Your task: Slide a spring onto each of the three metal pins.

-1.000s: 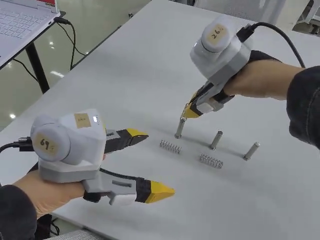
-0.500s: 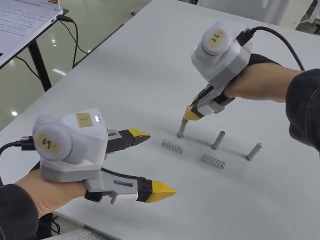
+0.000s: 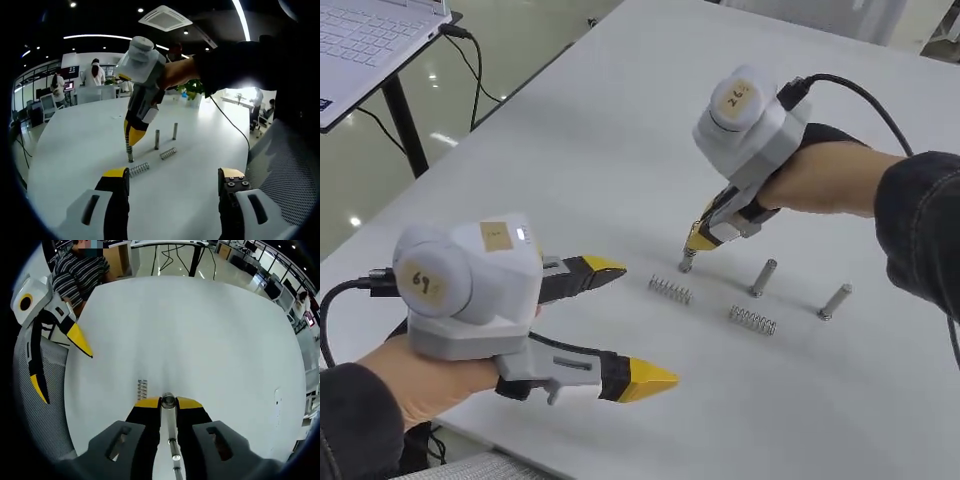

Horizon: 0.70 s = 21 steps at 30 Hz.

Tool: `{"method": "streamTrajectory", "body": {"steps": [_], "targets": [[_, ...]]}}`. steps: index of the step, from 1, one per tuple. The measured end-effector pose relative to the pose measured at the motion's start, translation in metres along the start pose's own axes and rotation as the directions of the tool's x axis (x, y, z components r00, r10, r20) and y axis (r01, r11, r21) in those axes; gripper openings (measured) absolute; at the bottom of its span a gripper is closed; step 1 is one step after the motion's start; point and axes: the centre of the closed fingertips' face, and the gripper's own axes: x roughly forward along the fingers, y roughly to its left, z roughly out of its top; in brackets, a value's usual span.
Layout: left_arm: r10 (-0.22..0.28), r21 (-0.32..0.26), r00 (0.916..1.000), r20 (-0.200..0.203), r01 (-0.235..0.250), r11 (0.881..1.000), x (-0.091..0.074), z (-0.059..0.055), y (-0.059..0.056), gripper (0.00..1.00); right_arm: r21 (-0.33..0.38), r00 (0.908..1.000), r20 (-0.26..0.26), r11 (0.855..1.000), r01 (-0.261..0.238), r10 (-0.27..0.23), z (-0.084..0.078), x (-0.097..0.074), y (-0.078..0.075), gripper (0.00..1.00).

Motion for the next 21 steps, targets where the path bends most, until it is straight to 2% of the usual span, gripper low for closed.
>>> {"method": "streamTrajectory", "body": {"steps": [21], "targets": [[0.002, -0.007, 1.0000, -0.004, -0.002, 1.000, 0.004, -0.001, 0.001, 0.70, 0.001, 0.9997, -0.023, 1.000, -0.010, 0.010, -0.012, 0.019, 0.001, 0.13]]}}
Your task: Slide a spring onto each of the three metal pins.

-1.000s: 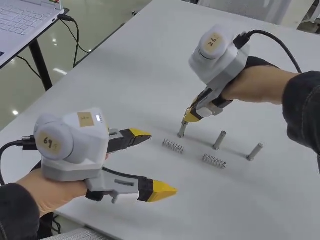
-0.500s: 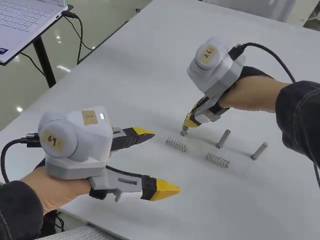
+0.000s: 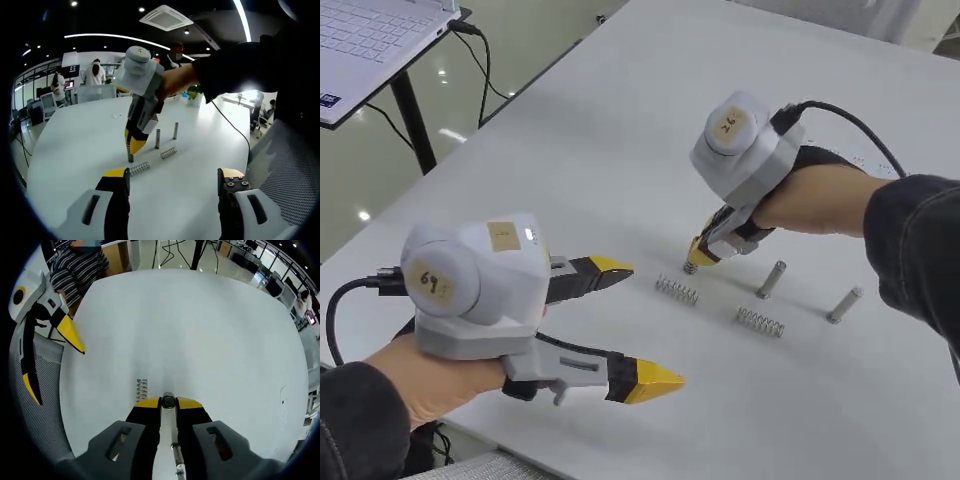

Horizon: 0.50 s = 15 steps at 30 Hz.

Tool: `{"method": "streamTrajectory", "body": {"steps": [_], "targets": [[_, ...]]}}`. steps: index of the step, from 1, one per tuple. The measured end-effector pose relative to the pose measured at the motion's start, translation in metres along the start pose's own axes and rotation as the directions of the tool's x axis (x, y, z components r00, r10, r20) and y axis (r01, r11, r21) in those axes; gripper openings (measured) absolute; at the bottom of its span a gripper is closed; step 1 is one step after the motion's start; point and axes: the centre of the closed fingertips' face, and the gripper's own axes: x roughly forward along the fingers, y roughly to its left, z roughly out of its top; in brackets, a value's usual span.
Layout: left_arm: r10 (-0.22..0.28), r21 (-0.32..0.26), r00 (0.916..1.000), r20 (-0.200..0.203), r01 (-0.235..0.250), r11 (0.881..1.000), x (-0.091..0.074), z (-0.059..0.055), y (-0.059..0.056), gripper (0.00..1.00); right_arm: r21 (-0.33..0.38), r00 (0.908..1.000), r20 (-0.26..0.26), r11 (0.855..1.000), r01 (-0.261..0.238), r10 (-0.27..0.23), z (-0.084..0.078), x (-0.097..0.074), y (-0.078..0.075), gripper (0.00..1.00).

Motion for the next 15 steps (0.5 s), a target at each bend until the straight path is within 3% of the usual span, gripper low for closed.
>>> {"method": "streamTrajectory", "body": {"steps": [12, 15], "targets": [[0.004, -0.003, 1.0000, 0.003, -0.004, 1.000, -0.0020, -0.0015, -0.0007, 0.70, 0.010, 1.0000, 0.002, 1.000, -0.008, 0.008, -0.0033, 0.0031, 0.0004, 0.13], [0.004, -0.004, 1.0000, 0.004, -0.004, 1.000, -0.0020, -0.0016, -0.0008, 0.70, 0.004, 0.9999, 0.009, 1.000, -0.010, 0.010, -0.0040, 0.0048, 0.0020, 0.17]]}}
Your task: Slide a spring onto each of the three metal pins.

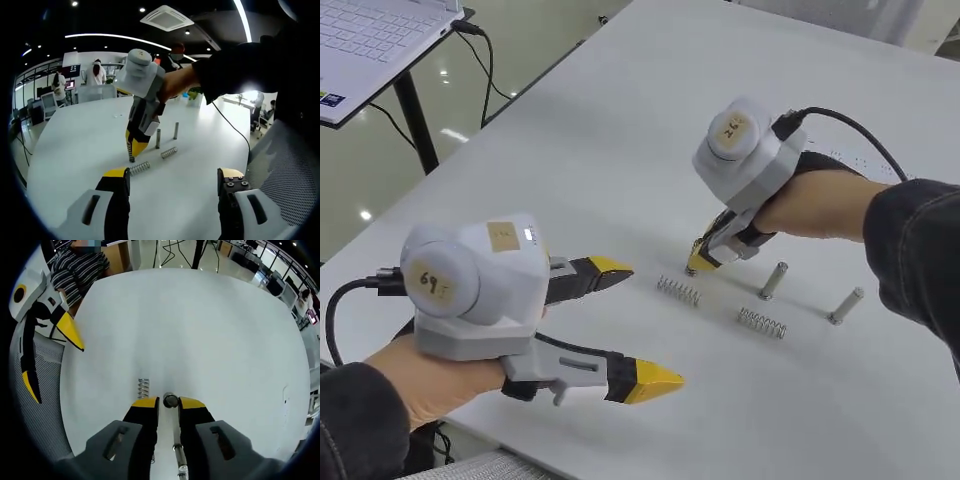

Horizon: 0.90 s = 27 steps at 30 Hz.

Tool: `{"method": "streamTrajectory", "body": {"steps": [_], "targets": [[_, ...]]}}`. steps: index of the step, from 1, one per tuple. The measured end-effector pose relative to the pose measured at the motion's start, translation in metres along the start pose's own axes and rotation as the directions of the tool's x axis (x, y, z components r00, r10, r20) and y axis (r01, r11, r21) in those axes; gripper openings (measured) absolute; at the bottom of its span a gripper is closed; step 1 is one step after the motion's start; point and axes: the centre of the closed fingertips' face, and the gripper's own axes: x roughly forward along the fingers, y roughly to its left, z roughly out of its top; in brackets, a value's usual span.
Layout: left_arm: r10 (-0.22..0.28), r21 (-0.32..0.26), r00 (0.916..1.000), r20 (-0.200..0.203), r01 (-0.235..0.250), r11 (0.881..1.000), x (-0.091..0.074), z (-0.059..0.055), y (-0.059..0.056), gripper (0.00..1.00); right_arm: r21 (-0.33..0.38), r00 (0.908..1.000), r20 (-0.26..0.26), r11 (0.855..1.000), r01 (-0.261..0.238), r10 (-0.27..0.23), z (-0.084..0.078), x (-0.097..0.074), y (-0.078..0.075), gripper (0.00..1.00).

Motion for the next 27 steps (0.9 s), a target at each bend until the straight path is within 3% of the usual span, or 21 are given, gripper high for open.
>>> {"method": "streamTrajectory", "body": {"steps": [18, 27], "targets": [[0.000, 0.006, 1.0000, -0.006, 0.000, 1.000, 0.000, 0.000, -0.002, 0.70, 0.012, 1.0000, 0.006, 1.000, 0.004, -0.004, -0.010, -0.007, 0.005, 0.18], [-0.001, 0.008, 1.0000, -0.007, 0.001, 1.000, 0.000, 0.002, -0.003, 0.70, 0.019, 0.9998, 0.010, 1.000, -0.018, 0.017, -0.017, -0.009, 0.021, 0.18]]}}
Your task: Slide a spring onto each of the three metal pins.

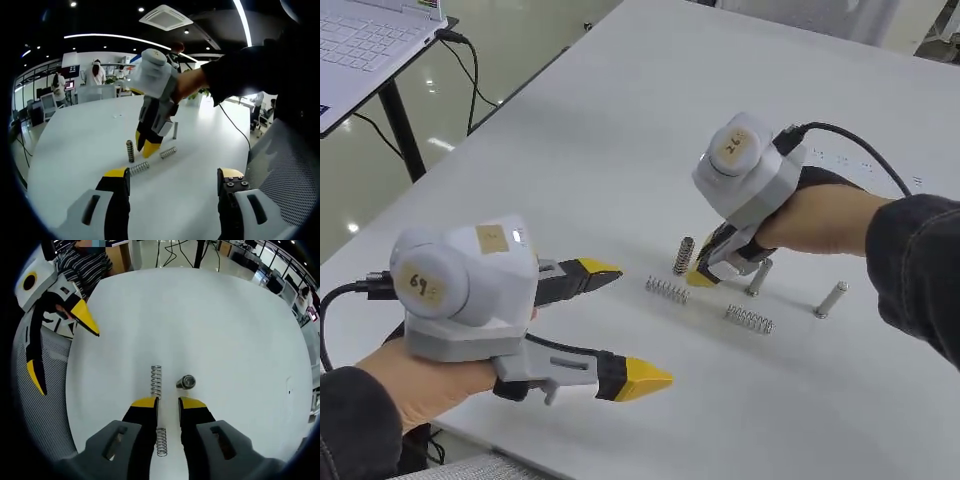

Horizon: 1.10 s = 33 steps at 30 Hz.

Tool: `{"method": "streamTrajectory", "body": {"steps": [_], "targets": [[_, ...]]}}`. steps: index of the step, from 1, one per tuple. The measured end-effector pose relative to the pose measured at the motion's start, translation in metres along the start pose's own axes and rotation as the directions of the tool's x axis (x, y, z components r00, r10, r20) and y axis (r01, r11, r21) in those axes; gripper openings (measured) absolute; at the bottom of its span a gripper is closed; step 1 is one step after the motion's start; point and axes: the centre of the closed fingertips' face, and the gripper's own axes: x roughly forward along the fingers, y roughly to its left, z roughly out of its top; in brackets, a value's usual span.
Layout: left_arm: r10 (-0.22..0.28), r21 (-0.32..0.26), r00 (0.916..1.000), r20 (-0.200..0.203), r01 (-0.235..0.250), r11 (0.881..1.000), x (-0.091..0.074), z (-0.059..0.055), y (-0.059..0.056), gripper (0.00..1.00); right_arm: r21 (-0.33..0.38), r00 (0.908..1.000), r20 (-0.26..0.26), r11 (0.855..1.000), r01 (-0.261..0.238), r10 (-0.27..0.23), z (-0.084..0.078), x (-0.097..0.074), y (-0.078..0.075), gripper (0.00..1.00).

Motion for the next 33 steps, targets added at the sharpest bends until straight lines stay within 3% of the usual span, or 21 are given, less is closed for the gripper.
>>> {"method": "streamTrajectory", "body": {"steps": [12, 33], "targets": [[-0.003, 0.000, 1.0000, -0.001, 0.003, 1.000, 0.001, 0.000, 0.000, 0.69, -0.013, 0.9994, 0.003, 0.999, -0.033, 0.033, 0.000, 0.010, 0.018, 0.18], [0.007, -0.015, 1.0000, -0.004, -0.007, 1.000, -0.002, -0.004, 0.005, 0.68, -0.051, 0.9993, -0.018, 0.998, -0.033, 0.032, -0.001, 0.028, 0.013, 0.13]]}}
